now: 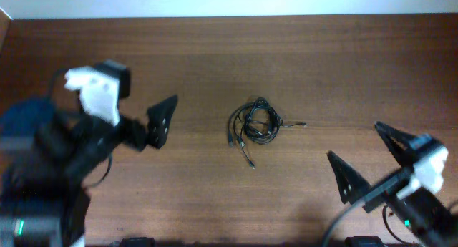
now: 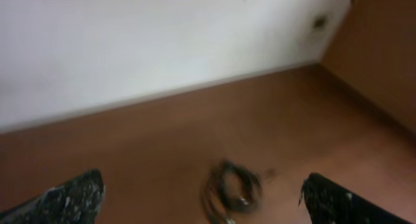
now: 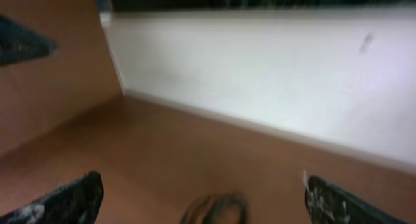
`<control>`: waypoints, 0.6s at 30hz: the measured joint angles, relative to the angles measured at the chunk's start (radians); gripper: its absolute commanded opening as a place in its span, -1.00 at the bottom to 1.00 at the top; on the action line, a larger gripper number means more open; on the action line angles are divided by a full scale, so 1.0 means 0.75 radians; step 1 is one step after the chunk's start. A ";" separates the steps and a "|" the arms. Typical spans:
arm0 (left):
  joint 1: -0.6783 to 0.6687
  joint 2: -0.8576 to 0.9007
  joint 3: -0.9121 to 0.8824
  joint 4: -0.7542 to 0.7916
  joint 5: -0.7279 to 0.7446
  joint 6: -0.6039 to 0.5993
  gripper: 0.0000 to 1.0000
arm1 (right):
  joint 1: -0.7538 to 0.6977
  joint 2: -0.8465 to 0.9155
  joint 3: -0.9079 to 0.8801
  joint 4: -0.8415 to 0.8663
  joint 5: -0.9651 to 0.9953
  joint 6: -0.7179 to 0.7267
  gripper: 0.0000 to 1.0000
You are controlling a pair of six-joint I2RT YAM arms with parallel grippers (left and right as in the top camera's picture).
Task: Untangle cables
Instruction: 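Raise both arms and move grippers toward the black cable bundle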
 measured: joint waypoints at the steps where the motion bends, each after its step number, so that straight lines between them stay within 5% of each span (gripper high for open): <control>1: 0.000 0.073 0.001 -0.031 0.041 -0.001 0.98 | 0.000 0.058 0.028 -0.050 -0.021 0.001 0.97; 14: -0.008 0.766 0.005 -0.247 0.302 -0.007 0.99 | 0.000 0.842 0.076 -0.388 -0.537 0.023 0.97; 18: -0.079 0.902 0.005 -0.253 0.307 -0.043 0.68 | 0.000 1.016 0.077 -0.422 -0.560 0.025 0.97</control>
